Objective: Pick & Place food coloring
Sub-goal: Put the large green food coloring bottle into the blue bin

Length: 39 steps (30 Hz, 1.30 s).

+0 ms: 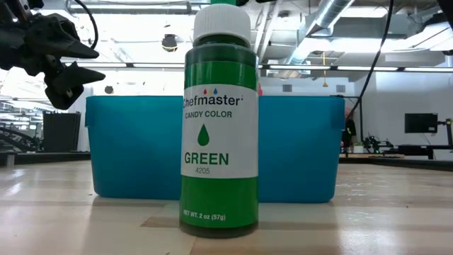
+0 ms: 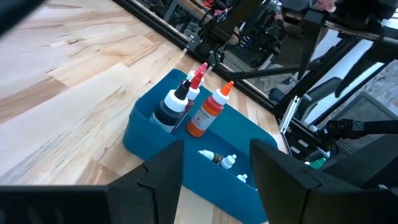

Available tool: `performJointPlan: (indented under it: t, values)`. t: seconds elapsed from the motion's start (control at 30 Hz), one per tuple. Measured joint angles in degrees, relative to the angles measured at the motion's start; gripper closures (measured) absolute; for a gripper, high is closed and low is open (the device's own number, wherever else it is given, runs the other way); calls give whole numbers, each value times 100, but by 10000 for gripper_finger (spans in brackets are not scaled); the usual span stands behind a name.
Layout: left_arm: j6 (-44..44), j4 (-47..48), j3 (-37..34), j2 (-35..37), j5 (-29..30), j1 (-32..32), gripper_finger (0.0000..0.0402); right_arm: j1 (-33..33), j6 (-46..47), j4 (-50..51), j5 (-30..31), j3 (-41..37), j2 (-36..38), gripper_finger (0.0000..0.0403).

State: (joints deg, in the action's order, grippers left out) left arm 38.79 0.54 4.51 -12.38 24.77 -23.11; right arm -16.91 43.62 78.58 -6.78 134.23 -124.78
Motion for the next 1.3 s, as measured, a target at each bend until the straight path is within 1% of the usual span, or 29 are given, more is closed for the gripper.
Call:
performJointPlan:
  t: [0.23, 0.4, 0.6, 0.73, 0.8, 0.9, 1.03, 1.17, 1.3]
  values:
    - [145, 4, 0, 0, -7, 0, 227, -120, 788, -144, -128, -4, -8, 178]
    - [155, 4, 0, 0, -33, 0, 227, -401, 1047, -150, -511, -4, -10, 178]
    - [189, 4, 0, 0, -35, 0, 227, -745, 1178, -151, -526, -4, -12, 178]
    - [500, 4, 0, 0, -44, 2, 227, -916, 1052, -153, -503, -4, -12, 178]
    - [695, 0, 0, 0, -67, 0, 227, -991, 996, -153, -389, -4, -14, 178]
    - [868, 0, 0, 1, -277, -5, 227, -1098, 946, -153, -50, -7, -14, 178]
    - [1094, -29, 0, 0, -537, -7, 227, -1267, 530, -184, 460, -33, -14, 178]
    - [1197, -18, 0, 1, -653, -7, 227, -1447, 220, -784, 886, -434, -19, 178]
    - [1212, 44, 0, 0, -651, -7, 227, -1617, -6, -1328, 973, -829, -20, 178]
